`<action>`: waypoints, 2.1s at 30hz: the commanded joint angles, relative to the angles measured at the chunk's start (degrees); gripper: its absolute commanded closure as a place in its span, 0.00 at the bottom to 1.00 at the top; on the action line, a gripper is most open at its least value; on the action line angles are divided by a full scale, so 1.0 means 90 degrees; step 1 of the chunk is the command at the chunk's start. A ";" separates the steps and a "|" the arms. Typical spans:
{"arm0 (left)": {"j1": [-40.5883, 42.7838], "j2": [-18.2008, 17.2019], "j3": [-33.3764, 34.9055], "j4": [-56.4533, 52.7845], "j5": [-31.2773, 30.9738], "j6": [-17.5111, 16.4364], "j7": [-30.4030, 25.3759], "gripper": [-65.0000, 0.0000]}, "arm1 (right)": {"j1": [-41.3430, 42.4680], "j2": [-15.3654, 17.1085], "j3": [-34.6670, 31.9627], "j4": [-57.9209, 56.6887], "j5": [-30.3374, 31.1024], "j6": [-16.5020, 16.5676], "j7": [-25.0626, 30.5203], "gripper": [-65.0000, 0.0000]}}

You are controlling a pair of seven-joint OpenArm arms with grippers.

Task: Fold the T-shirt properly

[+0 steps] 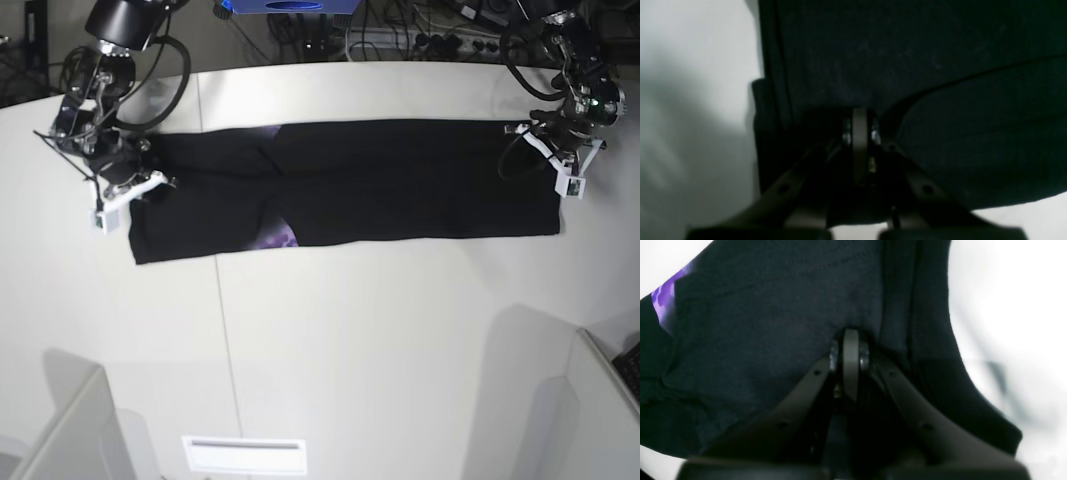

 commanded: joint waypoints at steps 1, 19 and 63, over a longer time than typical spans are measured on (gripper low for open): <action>0.0003 -0.0006 0.0041 -0.0008 0.0228 0.0002 0.0368 1.00 | 0.0049 0.0067 0.0008 -0.0039 -0.0286 -0.0117 -0.0154 1.00; -0.0231 0.0199 -0.1600 0.2346 0.0160 -0.0609 0.1716 1.00 | -0.0254 -0.0060 -0.0451 0.2081 -0.0237 0.0488 -0.0203 1.00; -0.0876 0.0365 -0.1796 -0.0447 -0.1432 -0.0609 0.1169 0.14 | -0.0791 -0.0139 -0.2004 0.2540 -0.0247 0.0488 -0.0203 1.00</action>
